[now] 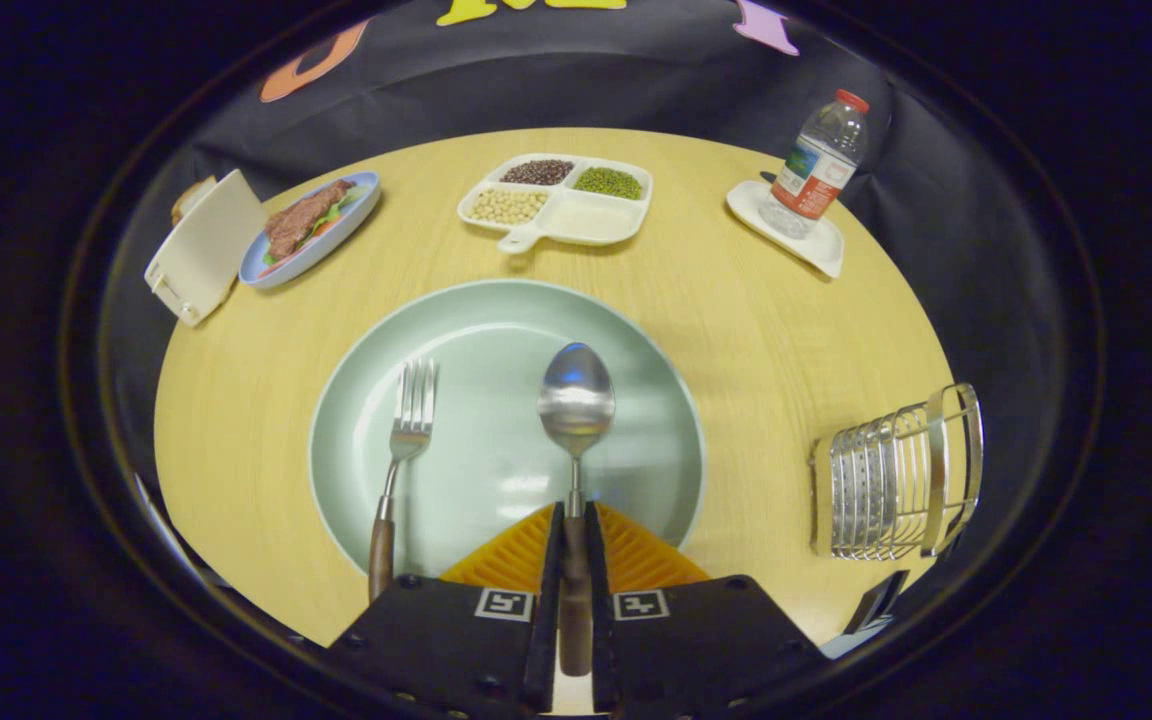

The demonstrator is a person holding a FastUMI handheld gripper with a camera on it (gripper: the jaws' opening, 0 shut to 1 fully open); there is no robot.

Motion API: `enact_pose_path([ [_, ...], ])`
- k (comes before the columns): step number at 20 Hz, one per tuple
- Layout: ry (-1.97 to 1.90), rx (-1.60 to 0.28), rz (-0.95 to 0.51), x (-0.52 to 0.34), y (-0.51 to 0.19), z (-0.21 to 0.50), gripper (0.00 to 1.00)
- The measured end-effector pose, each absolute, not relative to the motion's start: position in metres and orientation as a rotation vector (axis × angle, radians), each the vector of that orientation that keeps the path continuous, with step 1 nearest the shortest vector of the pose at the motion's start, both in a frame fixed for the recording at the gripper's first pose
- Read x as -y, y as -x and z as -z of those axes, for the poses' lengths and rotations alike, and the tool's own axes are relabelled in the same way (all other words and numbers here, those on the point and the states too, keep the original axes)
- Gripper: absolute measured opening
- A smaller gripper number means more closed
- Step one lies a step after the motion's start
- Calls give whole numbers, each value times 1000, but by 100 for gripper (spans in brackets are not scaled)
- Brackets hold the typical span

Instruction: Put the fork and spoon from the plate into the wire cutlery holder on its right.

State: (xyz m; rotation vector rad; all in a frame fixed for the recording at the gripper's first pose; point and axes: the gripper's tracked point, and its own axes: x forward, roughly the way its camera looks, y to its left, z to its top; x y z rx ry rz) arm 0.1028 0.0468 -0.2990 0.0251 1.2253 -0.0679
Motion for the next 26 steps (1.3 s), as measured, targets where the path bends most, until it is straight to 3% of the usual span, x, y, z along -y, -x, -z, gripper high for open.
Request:
enact_pose_path([
  [3, -53, -1233, 70, -46, -103, 296, 4],
  [13, -132, -1178, 54, -20, -94, 235, 4],
  [26, -178, -1093, 108, 99, -50, 157, 4],
])
